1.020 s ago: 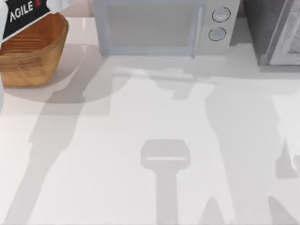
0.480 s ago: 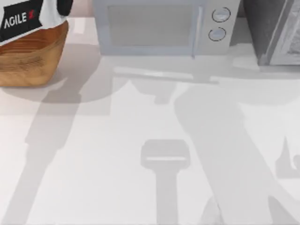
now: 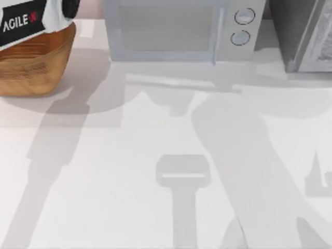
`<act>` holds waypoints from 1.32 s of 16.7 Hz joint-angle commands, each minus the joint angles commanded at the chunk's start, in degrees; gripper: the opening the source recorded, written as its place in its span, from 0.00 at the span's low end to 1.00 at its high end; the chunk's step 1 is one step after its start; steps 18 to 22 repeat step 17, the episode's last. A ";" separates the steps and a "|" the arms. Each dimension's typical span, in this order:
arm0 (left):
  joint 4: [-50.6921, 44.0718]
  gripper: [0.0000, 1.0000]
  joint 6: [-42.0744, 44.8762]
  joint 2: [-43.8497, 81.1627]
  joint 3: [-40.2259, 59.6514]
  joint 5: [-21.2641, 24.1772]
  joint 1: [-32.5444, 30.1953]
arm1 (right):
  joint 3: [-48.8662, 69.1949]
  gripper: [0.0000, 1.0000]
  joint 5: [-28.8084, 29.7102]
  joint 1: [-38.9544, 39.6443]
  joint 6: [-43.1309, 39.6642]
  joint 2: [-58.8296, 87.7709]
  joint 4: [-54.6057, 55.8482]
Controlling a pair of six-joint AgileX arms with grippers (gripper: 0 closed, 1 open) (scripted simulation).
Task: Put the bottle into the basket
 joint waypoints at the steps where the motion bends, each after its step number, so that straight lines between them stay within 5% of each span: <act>1: 0.00 0.23 0.00 0.00 0.00 0.00 0.00 | 0.00 1.00 0.00 0.00 0.00 0.00 0.00; 11: 0.00 0.98 0.00 0.00 0.00 0.00 0.00 | 0.00 1.00 0.00 0.00 0.00 0.00 0.00; 22: 0.00 1.00 0.00 0.00 0.00 0.00 0.00 | 0.00 1.00 0.00 0.00 0.00 0.00 0.00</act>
